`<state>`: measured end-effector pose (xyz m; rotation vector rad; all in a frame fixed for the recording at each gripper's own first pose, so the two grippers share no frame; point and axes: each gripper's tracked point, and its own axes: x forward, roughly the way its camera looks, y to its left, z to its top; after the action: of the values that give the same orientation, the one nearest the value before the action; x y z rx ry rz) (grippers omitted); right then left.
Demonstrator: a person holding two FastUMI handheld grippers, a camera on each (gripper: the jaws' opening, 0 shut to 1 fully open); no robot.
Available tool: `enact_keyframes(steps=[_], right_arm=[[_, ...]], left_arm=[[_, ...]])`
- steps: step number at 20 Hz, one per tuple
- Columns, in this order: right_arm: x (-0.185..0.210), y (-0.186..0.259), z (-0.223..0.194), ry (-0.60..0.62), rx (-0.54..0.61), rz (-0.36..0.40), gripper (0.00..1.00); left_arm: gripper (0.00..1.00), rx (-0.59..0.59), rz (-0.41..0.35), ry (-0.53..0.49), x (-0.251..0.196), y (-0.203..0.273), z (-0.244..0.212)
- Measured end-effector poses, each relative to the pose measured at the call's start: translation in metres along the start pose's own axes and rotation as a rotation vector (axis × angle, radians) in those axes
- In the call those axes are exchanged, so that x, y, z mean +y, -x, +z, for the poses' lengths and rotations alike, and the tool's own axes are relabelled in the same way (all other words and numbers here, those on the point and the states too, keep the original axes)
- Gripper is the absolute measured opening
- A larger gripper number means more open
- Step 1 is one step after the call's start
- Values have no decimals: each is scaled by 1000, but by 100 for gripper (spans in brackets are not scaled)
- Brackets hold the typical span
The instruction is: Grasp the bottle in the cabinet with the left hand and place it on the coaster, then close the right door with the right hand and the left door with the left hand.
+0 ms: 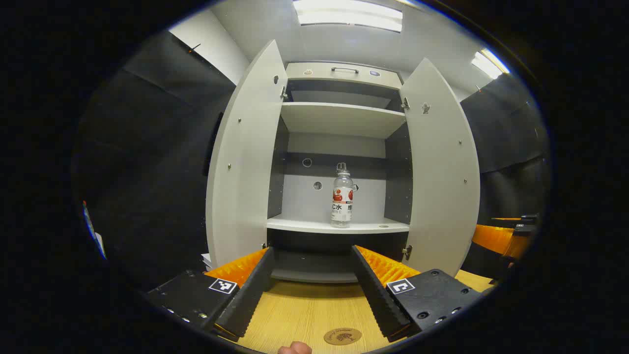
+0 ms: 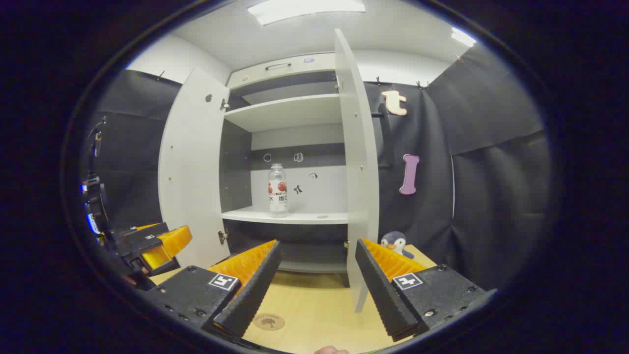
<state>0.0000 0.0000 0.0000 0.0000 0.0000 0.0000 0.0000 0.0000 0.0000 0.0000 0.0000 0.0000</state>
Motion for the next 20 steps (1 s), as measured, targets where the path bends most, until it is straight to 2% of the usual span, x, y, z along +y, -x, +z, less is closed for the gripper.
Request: enact_keyframes(steps=[1, 20], right_arm=[[0, 1, -1, -1, 3, -3, 99], [5, 8, -6, -12, 25, -2, 99]], left_arm=[[95, 7, -6, 0, -1, 0, -2], [95, -2, -29, -22, -6, 3, 4]])
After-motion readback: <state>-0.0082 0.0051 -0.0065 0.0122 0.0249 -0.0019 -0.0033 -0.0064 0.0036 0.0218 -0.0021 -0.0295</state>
